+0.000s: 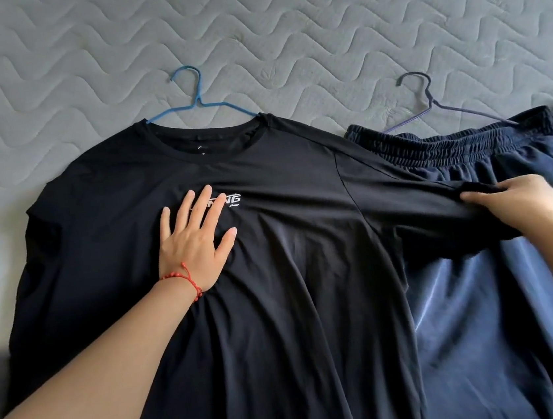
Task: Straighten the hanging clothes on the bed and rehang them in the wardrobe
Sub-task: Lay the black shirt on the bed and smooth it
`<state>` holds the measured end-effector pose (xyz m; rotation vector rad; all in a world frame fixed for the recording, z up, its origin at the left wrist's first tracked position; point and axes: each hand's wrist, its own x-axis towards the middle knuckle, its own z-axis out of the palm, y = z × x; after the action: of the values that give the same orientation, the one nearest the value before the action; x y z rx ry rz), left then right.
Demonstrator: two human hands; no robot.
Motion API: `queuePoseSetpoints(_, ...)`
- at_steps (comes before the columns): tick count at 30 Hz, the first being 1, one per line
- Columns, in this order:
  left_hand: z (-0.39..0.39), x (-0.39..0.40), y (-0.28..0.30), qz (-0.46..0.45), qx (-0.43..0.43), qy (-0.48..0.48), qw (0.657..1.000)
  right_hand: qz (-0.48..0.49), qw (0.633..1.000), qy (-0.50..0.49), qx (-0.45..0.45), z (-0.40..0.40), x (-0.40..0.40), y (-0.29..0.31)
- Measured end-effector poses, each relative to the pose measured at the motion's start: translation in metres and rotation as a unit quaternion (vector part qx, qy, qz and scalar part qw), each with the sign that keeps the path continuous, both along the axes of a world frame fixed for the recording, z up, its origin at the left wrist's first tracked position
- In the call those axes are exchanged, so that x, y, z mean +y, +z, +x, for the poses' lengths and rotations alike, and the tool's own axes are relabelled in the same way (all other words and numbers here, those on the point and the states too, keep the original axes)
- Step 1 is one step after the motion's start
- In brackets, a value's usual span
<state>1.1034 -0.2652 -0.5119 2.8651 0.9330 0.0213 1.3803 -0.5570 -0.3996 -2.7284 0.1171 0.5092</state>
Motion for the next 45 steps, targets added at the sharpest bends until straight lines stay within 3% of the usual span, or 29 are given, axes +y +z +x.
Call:
queuePoseSetpoints(3,-0.001,0.001,-0.001,0.0,0.0,-0.002,1.0,-0.121,0.986,0.0,-0.118,-0.01,0.006,0.007)
queuePoseSetpoints(7,-0.001,0.001,0.0,0.0,0.01,-0.001,1.0,0.002,0.947,0.194,-0.257,-0.068,0.056,-0.004)
queuePoseSetpoints(11,-0.002,0.002,0.0,0.0,0.016,-0.005,1.0,0.132,0.894,0.373,-0.21,-0.149,0.134,-0.037)
queuePoseSetpoints(15,-0.002,0.004,0.003,-0.032,0.036,-0.002,0.999,0.093,0.884,0.444,-0.114,-0.195,0.159,-0.088)
queuePoseSetpoints(18,0.001,0.012,0.016,-0.155,-0.005,-0.001,0.988,0.047,0.879,0.447,-0.157,-0.197,0.156,-0.106)
queuePoseSetpoints(21,-0.014,0.024,0.044,-0.322,-0.143,0.072,0.933,0.033,0.878,0.448,-0.163,-0.196,0.159,-0.106)
queuePoseSetpoints(22,-0.027,0.031,0.054,-0.312,-0.185,0.098,0.927,0.026,0.878,0.45,-0.162,-0.196,0.16,-0.106)
queuePoseSetpoints(24,-0.061,0.049,0.07,-0.207,-0.224,0.126,0.944,0.011,0.878,0.451,-0.162,-0.197,0.16,-0.105)
queuePoseSetpoints(26,-0.097,0.074,0.076,-0.103,-0.225,0.162,0.955,0.0,0.879,0.448,-0.164,-0.197,0.16,-0.104)
queuePoseSetpoints(28,-0.129,0.102,0.076,-0.064,-0.213,0.254,0.941,-0.008,0.88,0.446,-0.165,-0.197,0.161,-0.105)
queuePoseSetpoints(31,-0.152,0.125,0.067,-0.143,-0.183,0.356,0.905,-0.014,0.881,0.443,-0.166,-0.197,0.161,-0.106)
queuePoseSetpoints(35,-0.142,0.127,0.054,-0.275,-0.18,0.361,0.872,-0.021,0.882,0.44,-0.166,-0.197,0.161,-0.106)
queuePoseSetpoints(42,-0.119,0.114,0.055,-0.288,-0.046,0.323,0.9,-0.026,0.885,0.435,-0.164,-0.198,0.162,-0.102)
queuePoseSetpoints(45,-0.118,0.108,0.048,-0.279,-0.081,0.324,0.9,-0.031,0.886,0.433,-0.163,-0.198,0.162,-0.102)
